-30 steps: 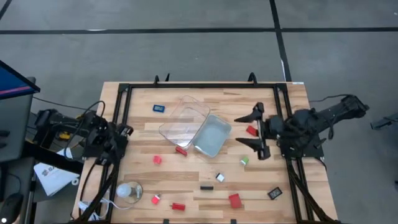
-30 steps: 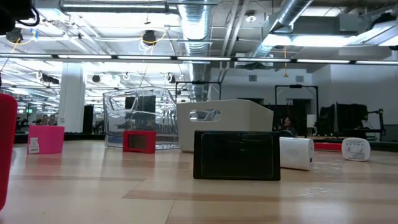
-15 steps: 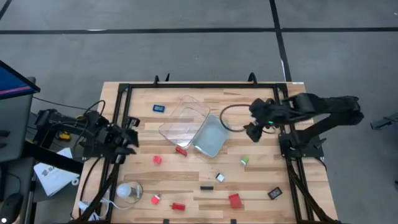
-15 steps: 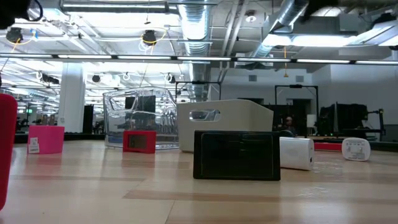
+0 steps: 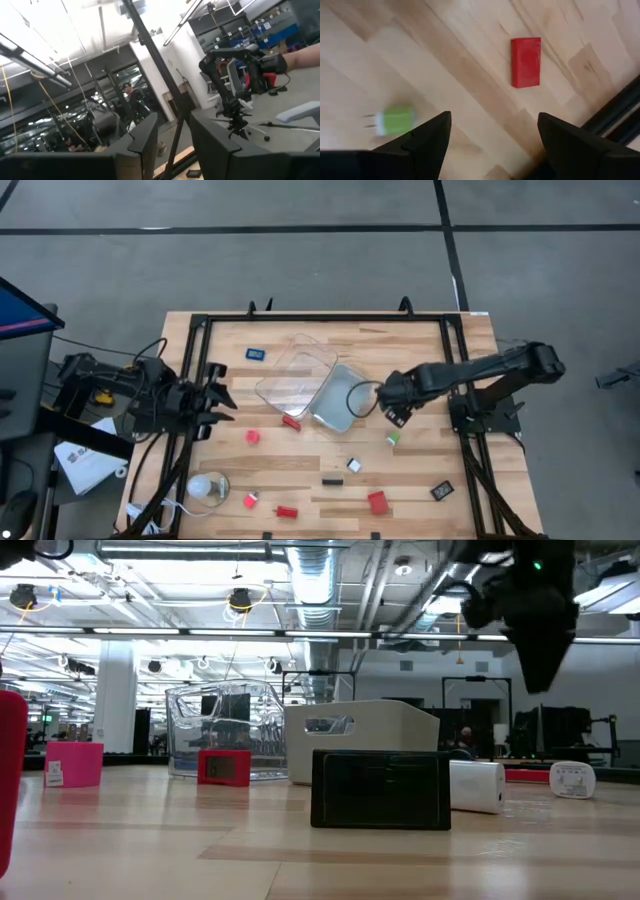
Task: Pick & Place Office items
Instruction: Put the top red digital timer into the gray bin
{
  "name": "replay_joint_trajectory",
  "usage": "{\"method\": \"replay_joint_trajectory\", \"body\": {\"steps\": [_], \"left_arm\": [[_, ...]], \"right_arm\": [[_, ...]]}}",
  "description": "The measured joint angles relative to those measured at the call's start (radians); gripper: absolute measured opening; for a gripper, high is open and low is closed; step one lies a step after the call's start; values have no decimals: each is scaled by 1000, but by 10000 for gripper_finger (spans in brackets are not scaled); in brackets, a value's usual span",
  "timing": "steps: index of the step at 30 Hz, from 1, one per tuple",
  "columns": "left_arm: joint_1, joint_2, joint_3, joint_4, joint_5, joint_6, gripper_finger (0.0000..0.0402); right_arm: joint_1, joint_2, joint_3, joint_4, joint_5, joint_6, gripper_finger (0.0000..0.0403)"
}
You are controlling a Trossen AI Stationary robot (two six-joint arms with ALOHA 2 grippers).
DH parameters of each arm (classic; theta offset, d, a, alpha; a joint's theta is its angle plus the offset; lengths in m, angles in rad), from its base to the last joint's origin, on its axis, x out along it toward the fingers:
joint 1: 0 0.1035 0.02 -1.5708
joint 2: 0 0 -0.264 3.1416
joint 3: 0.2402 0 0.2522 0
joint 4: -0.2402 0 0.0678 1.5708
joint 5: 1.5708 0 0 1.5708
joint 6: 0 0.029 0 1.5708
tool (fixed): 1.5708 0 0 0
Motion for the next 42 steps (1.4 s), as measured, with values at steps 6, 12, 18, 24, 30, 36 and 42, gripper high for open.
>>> {"method": "replay_joint_trajectory", "body": {"steps": [6,12,18,24,30,36,42], "left_arm": [[-30,0,1,20,36,1,150],[-71,5,1,24,38,1,201],[-104,24,1,56,38,3,225],[-109,53,1,72,38,10,227],[-109,77,1,89,38,24,227],[-109,80,1,91,38,6,227],[-109,80,1,90,40,0,227]], "right_arm": [[78,-104,-139,170,112,41,291],[71,-334,-321,318,131,96,291],[-91,-499,-453,357,84,16,291],[-250,-487,-477,410,26,-149,291],[-317,-320,-477,470,-6,-245,291],[-361,-147,-477,537,-6,-319,291],[-385,-56,-474,591,-33,-357,291]]}}
